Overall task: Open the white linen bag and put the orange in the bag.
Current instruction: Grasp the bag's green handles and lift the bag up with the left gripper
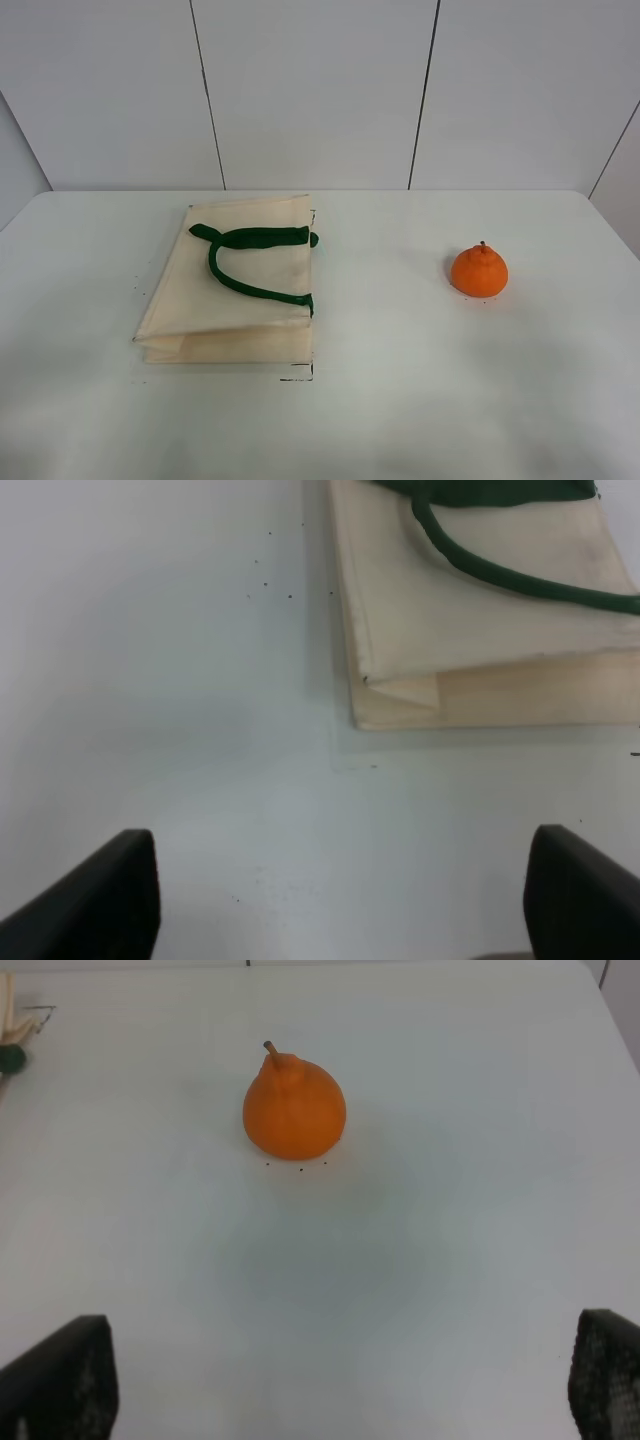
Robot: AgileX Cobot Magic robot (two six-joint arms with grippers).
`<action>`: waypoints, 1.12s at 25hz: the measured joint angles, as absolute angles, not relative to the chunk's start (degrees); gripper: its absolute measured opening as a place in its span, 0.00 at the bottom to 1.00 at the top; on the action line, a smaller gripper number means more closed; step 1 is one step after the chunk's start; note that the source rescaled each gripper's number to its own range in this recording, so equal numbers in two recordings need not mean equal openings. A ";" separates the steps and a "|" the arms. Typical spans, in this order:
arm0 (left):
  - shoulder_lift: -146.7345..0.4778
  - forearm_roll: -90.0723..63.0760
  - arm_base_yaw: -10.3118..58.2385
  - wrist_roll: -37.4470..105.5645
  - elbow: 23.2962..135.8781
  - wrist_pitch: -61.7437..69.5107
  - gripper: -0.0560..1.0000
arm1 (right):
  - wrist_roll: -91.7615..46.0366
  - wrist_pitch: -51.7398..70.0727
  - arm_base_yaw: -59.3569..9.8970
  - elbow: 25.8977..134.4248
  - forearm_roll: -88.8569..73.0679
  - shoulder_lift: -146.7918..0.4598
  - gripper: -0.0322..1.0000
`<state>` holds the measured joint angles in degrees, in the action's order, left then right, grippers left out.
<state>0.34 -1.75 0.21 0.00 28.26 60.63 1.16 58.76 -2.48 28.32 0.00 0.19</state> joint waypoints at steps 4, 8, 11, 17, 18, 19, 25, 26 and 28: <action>0.34 -1.75 0.21 0.00 28.26 60.63 0.98 | 1.16 58.76 -2.48 28.32 0.00 0.19 1.00; 0.34 -1.75 0.21 0.00 28.26 60.63 0.98 | 1.16 58.76 -2.48 28.32 0.00 0.19 1.00; -0.05 -2.16 0.21 0.00 29.15 60.99 0.98 | 1.16 58.76 -2.48 28.32 0.00 0.19 1.00; -15.74 -3.54 0.21 0.00 37.11 63.29 1.00 | 1.16 58.76 -2.48 28.32 0.00 0.19 1.00; -19.32 -3.58 0.21 0.00 38.74 63.36 1.00 | 1.16 58.76 -2.48 28.32 0.00 0.19 1.00; -23.79 -3.58 0.21 0.00 41.20 63.36 1.00 | 1.16 58.76 -2.48 28.32 0.00 0.19 1.00; -51.06 -3.58 0.21 1.91 54.58 62.31 1.00 | 1.16 58.76 -2.48 28.32 0.00 0.19 1.00; -55.78 -3.58 0.21 1.91 57.00 61.62 1.00 | 1.16 58.76 -2.48 28.32 0.00 0.19 1.00; -64.52 -3.58 0.21 1.97 61.52 60.38 1.00 | 1.16 58.76 -2.48 28.32 0.00 0.19 1.00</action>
<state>-64.52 -3.58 0.21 1.97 61.52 60.38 1.16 58.76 -2.48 28.32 0.00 0.19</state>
